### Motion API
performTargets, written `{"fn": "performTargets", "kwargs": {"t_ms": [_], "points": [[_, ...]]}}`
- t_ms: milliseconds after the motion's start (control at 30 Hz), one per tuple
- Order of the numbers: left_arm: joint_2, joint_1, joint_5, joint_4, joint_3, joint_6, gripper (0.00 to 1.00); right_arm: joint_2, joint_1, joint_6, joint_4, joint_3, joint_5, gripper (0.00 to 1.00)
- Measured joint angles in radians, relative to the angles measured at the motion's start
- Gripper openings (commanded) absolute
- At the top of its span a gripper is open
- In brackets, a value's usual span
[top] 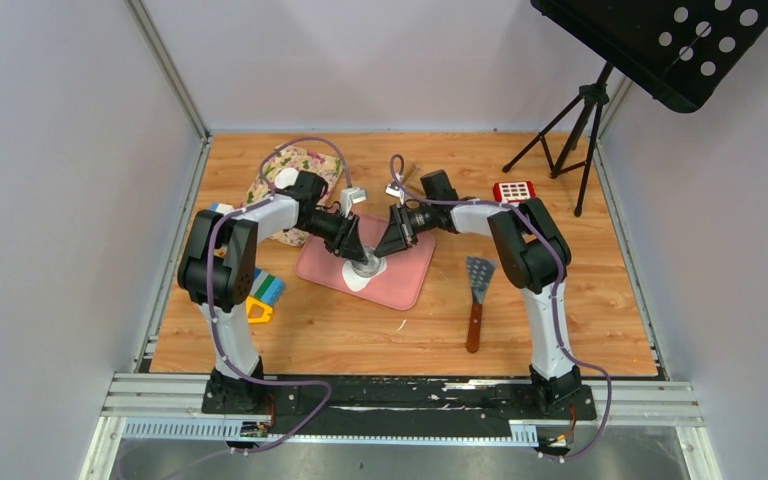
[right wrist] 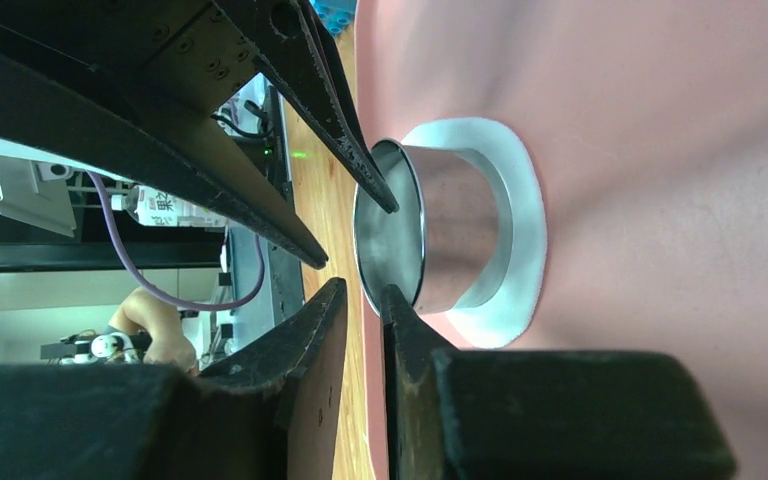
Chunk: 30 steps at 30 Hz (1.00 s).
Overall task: Roll out the dumpling wrappers from the dough
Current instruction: Press the dumpling wrapper on the work surface.
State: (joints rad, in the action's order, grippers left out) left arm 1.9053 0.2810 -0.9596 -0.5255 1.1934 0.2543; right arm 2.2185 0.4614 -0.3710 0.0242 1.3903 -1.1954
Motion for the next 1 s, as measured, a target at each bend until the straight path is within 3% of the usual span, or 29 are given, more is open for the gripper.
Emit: {"fn": "performTargets", "kwargs": {"t_ms": [200, 267, 400, 667, 1000], "points": [[-0.016, 0.000, 0.000, -0.030, 0.045, 0.002, 0.51, 0.000, 0.000, 0.035, 0.050, 0.051, 0.008, 0.19], [-0.029, 0.000, 0.001, -0.033, 0.050, 0.002, 0.44, 0.000, 0.000, 0.036, 0.053, 0.060, 0.008, 0.18], [-0.037, -0.002, 0.002, -0.032, 0.063, 0.003, 0.18, 0.000, 0.000, 0.035, 0.063, 0.069, 0.006, 0.12], [0.013, -0.003, -0.004, -0.009, 0.092, -0.003, 0.00, 0.023, 0.003, 0.027, 0.065, 0.071, -0.008, 0.07], [0.038, -0.006, -0.026, -0.009, 0.091, 0.002, 0.00, 0.054, 0.003, 0.009, 0.061, 0.071, -0.022, 0.06]]}}
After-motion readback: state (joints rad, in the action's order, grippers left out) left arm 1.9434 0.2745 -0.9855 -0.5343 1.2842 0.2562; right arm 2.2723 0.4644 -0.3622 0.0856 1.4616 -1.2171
